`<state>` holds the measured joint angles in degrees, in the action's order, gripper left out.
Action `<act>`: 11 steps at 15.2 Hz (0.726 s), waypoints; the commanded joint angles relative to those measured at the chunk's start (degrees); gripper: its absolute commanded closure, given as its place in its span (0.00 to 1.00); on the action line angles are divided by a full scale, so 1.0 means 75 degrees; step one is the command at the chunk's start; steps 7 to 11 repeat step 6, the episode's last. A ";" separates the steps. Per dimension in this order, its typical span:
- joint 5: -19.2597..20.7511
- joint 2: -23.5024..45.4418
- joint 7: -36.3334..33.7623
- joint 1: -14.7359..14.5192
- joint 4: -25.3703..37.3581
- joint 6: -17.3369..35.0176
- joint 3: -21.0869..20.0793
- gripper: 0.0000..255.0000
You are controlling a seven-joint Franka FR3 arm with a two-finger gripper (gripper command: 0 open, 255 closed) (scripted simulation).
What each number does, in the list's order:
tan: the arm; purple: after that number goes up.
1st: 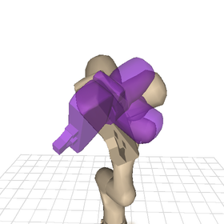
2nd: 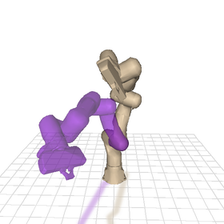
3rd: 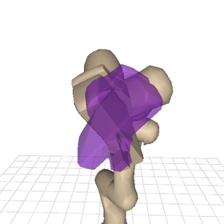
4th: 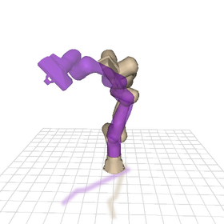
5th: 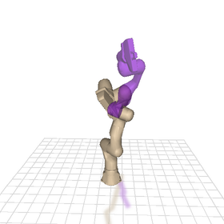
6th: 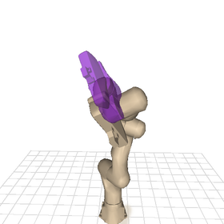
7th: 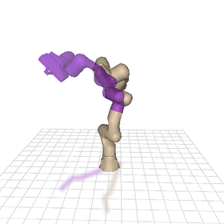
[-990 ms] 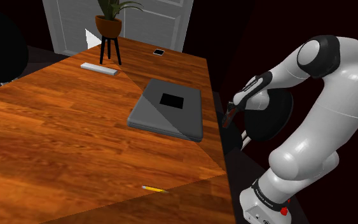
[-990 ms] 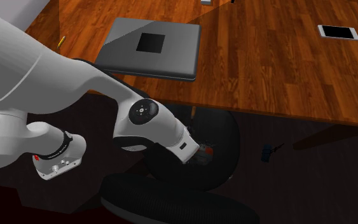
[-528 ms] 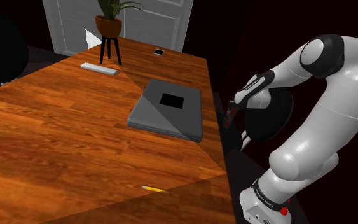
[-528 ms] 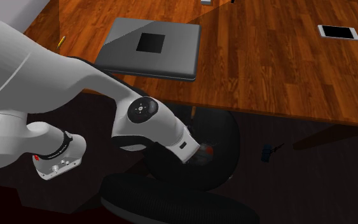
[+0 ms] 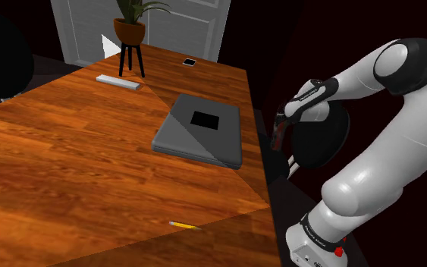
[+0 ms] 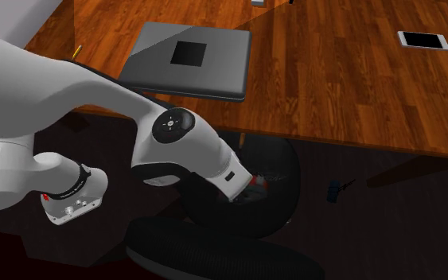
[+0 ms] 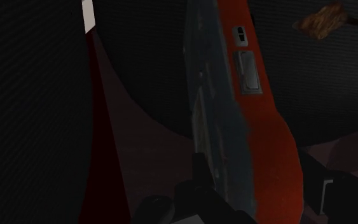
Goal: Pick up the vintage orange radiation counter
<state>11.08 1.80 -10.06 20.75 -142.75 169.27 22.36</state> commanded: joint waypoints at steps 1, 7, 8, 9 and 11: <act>0.0100 -0.0187 -0.0053 -0.0008 0.0039 -0.0213 0.0015 1.00; 0.0229 -0.0482 -0.0119 -0.0006 0.0117 -0.0575 0.0008 1.00; 0.0229 -0.0482 -0.0119 -0.0006 0.0117 -0.0575 0.0008 1.00; 0.0229 -0.0482 -0.0119 -0.0006 0.0117 -0.0575 0.0008 1.00; 0.0229 -0.0482 -0.0119 -0.0006 0.0117 -0.0575 0.0008 1.00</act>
